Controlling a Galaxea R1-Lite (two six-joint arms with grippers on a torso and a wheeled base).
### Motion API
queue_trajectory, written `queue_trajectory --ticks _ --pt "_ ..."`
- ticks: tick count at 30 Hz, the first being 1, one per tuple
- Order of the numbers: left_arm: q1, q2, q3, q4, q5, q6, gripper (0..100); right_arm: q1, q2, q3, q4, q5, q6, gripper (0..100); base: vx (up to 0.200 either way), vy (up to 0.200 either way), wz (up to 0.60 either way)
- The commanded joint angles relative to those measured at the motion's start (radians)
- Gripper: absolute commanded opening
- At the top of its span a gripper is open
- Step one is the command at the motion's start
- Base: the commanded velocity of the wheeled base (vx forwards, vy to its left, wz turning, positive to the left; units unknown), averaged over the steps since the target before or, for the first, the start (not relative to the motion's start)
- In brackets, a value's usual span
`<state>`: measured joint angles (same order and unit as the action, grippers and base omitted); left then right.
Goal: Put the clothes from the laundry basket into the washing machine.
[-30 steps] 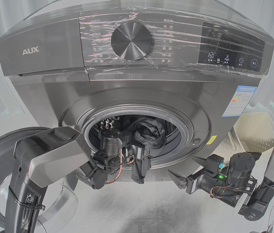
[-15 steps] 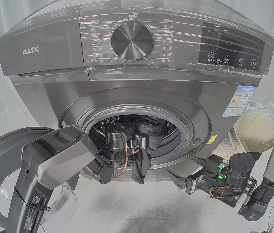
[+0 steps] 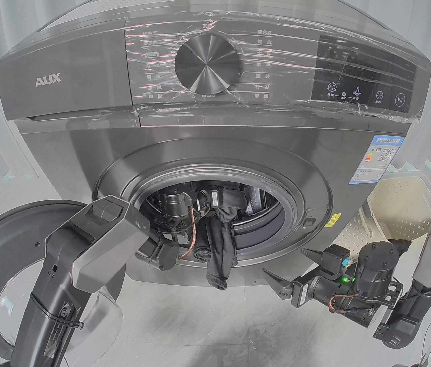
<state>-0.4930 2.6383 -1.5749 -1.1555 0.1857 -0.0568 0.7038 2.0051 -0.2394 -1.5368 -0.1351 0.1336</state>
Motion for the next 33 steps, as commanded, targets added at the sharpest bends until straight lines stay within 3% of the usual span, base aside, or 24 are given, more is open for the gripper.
queue_trajectory --ticks 1,6,12,16,19,25,28,33 --pt "0.004 0.002 0.027 -0.003 -0.002 0.0 100 0.0 0.003 0.002 -0.002 0.0 0.001 100 0.0 0.0 0.0" --pt "-0.015 -0.05 0.165 -0.01 -0.019 0.003 100 0.0 0.003 0.003 0.0 0.0 0.001 100 0.0 0.0 0.0" --pt "-0.042 -0.129 0.352 -0.046 -0.077 0.015 100 0.0 0.003 0.003 0.0 0.0 0.0 100 0.0 0.0 0.0" --pt "-0.056 -0.164 0.45 -0.052 -0.091 0.035 100 0.0 0.003 0.003 0.0 0.0 0.0 100 0.0 0.0 0.0" --pt "-0.059 -0.167 0.484 -0.069 -0.104 0.052 100 0.002 0.003 0.002 0.0 0.0 0.0 100 0.0 0.0 0.0" --pt "-0.076 -0.164 0.51 -0.076 -0.117 0.055 100 0.006 0.003 0.002 0.0 0.0 0.001 100 0.0 0.0 0.0" --pt "-0.084 -0.156 0.549 -0.072 -0.172 0.055 100 0.008 0.004 0.002 0.0 0.0 0.001 100 0.0 0.0 0.0" --pt "-0.073 -0.093 0.541 -0.075 -0.184 0.074 100 0.008 0.004 0.002 0.0 0.0 0.001 100 0.0 0.0 0.0"
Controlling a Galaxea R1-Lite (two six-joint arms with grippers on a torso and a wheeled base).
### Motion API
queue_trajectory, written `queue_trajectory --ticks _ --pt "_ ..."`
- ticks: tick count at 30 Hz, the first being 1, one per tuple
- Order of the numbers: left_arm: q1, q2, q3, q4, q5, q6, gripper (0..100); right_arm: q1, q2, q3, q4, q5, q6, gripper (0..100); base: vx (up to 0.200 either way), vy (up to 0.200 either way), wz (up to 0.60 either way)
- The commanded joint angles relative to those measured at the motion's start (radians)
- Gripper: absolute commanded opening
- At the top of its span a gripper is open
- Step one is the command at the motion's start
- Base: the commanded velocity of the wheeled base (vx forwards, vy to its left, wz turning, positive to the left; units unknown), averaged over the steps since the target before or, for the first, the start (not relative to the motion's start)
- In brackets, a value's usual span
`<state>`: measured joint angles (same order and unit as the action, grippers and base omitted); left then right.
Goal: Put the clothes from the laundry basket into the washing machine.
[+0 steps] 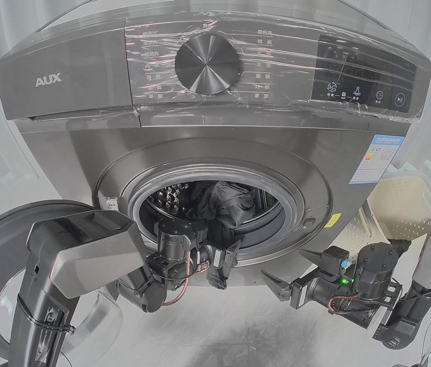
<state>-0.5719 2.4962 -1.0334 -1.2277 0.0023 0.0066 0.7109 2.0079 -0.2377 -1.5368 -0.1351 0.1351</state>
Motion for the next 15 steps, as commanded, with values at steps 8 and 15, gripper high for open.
queue_trajectory --ticks 8,15 --pt "0.009 0.082 -0.048 -0.007 0.002 0.018 0 0.001 0.002 -0.003 -0.002 0.0 0.0 100 0.0 0.0 0.0" --pt "0.015 0.095 -0.232 -0.009 0.064 0.004 0 0.001 0.002 -0.003 -0.002 0.0 0.0 100 0.0 0.0 0.0"
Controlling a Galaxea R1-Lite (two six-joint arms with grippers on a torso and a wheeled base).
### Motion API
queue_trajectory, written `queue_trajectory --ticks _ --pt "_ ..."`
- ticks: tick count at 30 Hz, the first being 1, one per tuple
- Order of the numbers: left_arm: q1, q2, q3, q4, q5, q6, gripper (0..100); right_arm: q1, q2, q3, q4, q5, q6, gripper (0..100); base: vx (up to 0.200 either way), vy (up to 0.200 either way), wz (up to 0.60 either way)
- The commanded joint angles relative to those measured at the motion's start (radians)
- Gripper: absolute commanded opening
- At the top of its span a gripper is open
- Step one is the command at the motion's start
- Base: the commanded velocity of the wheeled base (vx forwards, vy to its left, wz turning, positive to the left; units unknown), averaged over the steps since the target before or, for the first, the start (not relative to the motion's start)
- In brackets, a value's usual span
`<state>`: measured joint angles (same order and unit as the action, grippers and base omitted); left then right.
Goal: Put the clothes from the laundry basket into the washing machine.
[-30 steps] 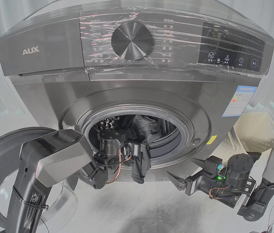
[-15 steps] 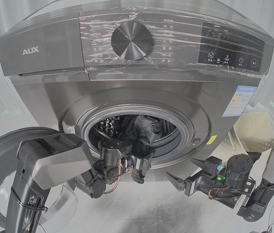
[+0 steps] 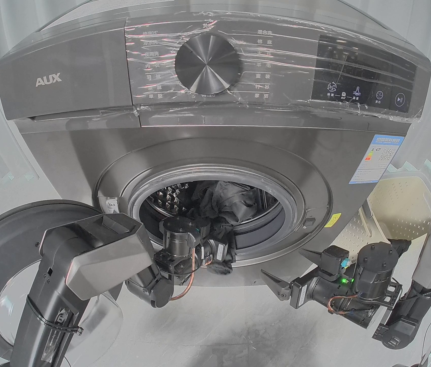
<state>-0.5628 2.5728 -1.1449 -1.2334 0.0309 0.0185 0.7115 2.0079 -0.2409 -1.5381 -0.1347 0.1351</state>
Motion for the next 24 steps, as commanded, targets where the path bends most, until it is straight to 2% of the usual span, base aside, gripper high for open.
queue_trajectory --ticks 1,5,13,22,23,24 --pt "0.02 0.029 -0.196 -0.001 0.058 -0.008 0 0.0 0.002 0.0 0.0 0.0 0.0 100 0.0 0.0 0.0" --pt "0.037 0.076 -0.361 0.002 0.089 -0.011 0 0.0 0.002 0.0 0.0 0.0 0.0 100 0.0 0.0 0.0" --pt "0.066 0.156 -0.546 0.012 0.1 -0.011 0 0.0 0.003 -0.002 0.0 0.0 0.0 100 0.0 0.0 0.0" --pt "0.083 0.179 -0.596 0.014 0.106 -0.014 0 0.0 0.011 -0.003 0.0 0.001 0.0 100 0.0 0.0 0.0" --pt "0.083 0.179 -0.596 0.014 0.106 -0.014 100 0.0 0.011 -0.003 0.0 0.001 0.0 100 0.0 0.0 0.0" --pt "0.083 0.179 -0.595 0.014 0.106 -0.014 100 0.0 0.011 -0.003 0.0 0.001 0.0 100 0.0 0.0 0.0"
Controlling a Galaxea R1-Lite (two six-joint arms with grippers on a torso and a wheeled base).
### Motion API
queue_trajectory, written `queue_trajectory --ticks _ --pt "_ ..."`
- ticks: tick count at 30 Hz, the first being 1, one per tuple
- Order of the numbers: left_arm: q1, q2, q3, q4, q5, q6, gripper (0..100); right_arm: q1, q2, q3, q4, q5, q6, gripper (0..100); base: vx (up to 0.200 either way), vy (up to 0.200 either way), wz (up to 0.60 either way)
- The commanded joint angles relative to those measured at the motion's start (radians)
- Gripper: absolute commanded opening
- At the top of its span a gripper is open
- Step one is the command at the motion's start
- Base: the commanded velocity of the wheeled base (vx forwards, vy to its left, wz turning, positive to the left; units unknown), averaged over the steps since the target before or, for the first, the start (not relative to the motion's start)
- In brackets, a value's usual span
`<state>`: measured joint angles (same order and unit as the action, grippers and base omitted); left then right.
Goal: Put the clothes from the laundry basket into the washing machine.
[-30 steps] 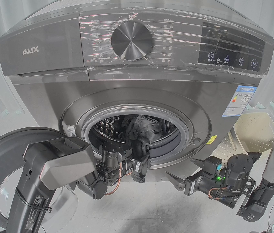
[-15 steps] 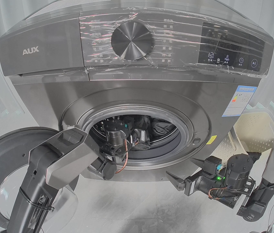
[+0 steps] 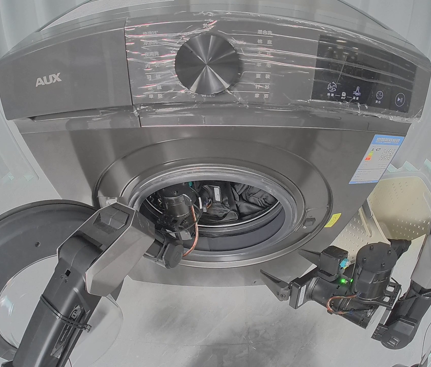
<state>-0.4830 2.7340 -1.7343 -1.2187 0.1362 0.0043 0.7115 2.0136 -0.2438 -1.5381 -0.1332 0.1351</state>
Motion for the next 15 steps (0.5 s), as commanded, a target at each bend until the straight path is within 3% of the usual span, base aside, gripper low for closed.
queue_trajectory --ticks 1,4,6,15 --pt "0.001 0.018 -0.004 -0.001 -0.001 0.0 100 0.0 0.005 0.0 0.0 0.0 0.0 100 0.0 0.0 0.0" --pt "0.0 0.018 -0.001 -0.001 -0.001 -0.007 100 0.0 0.005 0.001 0.0 0.0 0.0 100 0.0 0.0 0.0" --pt "-0.006 0.015 0.012 -0.002 0.0 -0.027 100 0.0 0.005 0.001 0.0 0.0 0.0 100 0.0 0.0 0.0" --pt "-0.02 -0.057 0.144 -0.016 -0.001 -0.029 100 0.0 0.005 0.0 0.0 0.0 0.0 100 0.0 0.0 0.0"
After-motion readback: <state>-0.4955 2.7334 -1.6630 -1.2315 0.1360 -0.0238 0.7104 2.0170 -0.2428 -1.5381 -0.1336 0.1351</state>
